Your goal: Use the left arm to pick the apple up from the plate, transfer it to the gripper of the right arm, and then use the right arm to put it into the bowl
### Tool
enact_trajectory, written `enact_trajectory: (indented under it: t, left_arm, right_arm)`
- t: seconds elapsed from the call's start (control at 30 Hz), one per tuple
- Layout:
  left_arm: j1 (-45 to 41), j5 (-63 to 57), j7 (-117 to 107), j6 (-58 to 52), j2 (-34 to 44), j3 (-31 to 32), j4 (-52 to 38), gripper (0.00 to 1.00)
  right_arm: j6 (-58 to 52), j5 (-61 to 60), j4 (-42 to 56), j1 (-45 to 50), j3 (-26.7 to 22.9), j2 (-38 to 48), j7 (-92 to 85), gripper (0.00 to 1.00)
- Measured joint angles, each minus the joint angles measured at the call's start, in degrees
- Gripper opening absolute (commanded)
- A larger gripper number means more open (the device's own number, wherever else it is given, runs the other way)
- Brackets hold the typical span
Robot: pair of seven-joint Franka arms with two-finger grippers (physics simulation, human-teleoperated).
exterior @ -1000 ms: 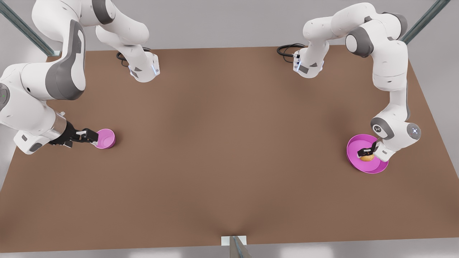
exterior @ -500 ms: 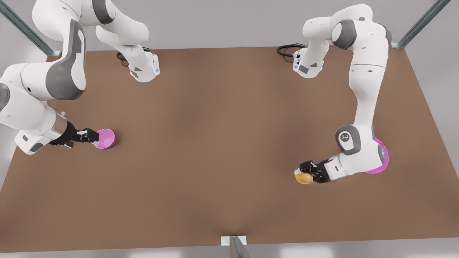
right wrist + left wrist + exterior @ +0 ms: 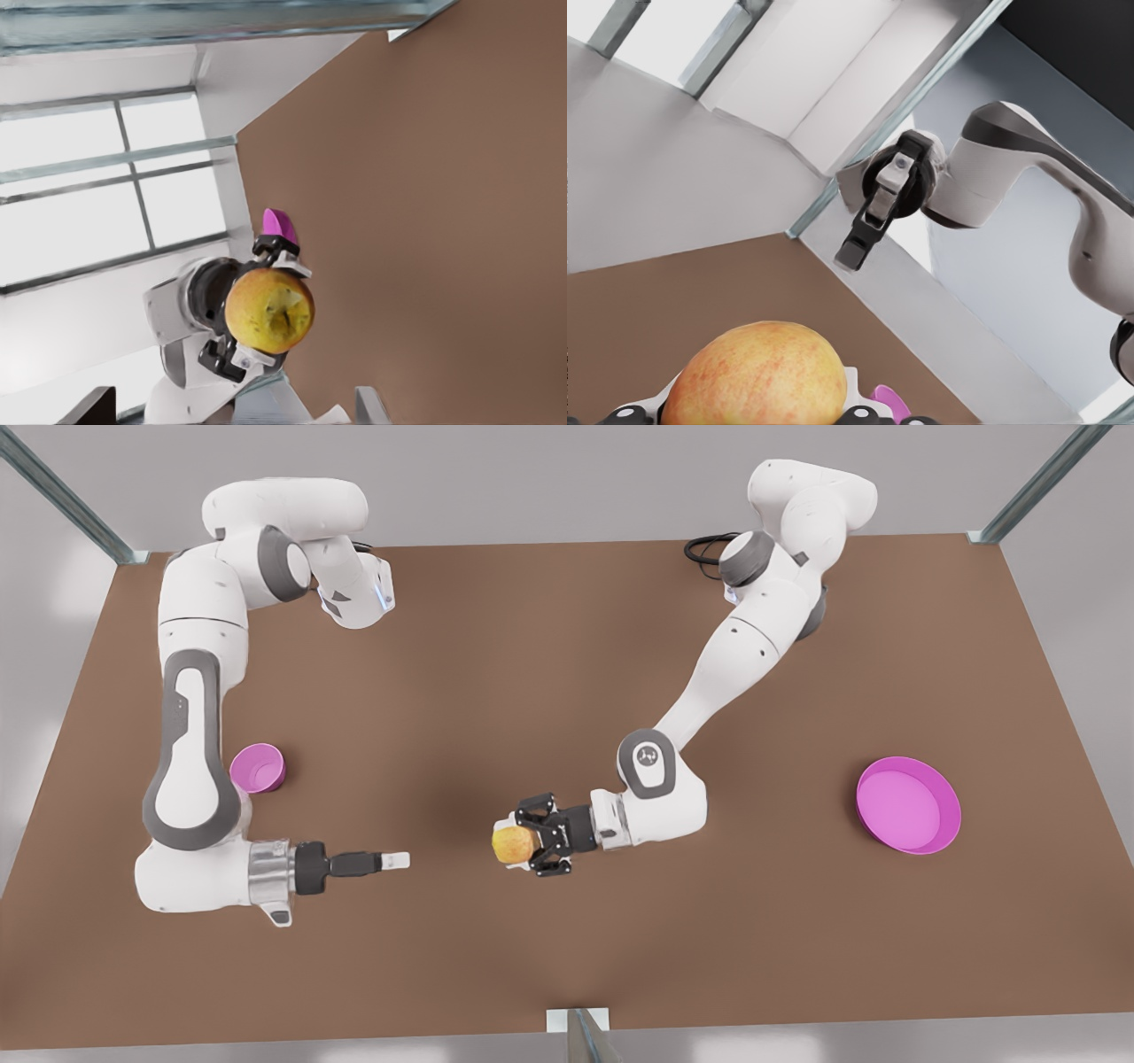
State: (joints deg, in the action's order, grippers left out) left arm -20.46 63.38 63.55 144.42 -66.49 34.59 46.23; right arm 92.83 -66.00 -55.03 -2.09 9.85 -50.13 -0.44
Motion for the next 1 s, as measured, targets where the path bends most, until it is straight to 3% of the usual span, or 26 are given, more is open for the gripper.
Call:
enact_trajectory:
  t: [1.0]
  left_arm:
    - [-2.48, 2.95, 33.00, 7.88, -0.08, 2.83, -0.24, 0.74]
  right_arm:
    - [1.45, -14.67, -9.15, 4.73, 2.76, -3.59, -15.76, 1.00]
